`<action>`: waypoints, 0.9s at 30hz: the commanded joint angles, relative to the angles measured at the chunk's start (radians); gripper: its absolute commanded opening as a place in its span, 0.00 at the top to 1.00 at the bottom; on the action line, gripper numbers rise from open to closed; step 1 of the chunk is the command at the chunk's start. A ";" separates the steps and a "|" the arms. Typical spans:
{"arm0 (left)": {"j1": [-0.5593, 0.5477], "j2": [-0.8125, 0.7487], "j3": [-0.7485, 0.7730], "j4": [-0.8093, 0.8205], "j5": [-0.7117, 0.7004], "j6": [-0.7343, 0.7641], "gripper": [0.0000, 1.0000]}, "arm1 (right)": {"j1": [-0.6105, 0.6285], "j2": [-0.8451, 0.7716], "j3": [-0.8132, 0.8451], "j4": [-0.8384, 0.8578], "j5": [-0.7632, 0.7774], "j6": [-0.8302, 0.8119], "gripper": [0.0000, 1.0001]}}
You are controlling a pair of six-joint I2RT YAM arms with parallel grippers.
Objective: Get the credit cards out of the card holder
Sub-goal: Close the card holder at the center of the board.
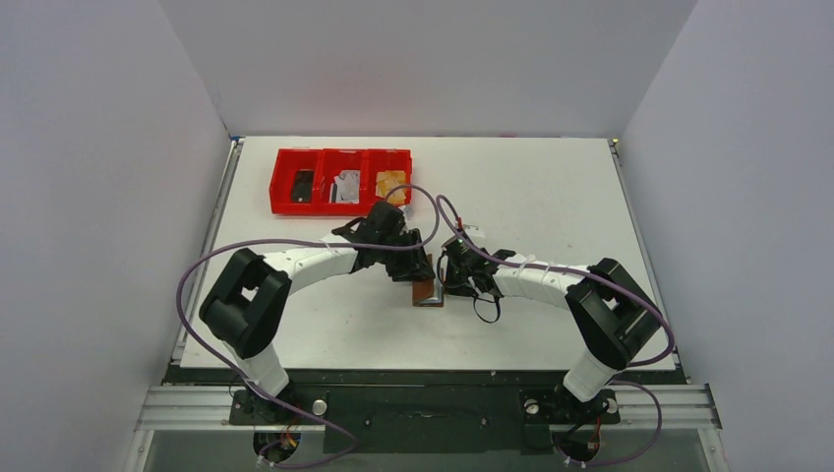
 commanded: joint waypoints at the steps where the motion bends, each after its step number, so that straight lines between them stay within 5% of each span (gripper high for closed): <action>1: -0.009 0.021 0.055 0.046 0.007 0.001 0.58 | 0.012 -0.026 0.030 0.002 0.007 0.011 0.92; 11: -0.017 0.054 0.068 0.059 0.006 0.001 0.46 | 0.009 -0.099 0.040 -0.046 0.039 0.011 0.71; 27: -0.018 0.075 0.155 0.031 0.013 0.022 0.40 | -0.018 -0.277 0.005 -0.144 0.107 0.011 0.67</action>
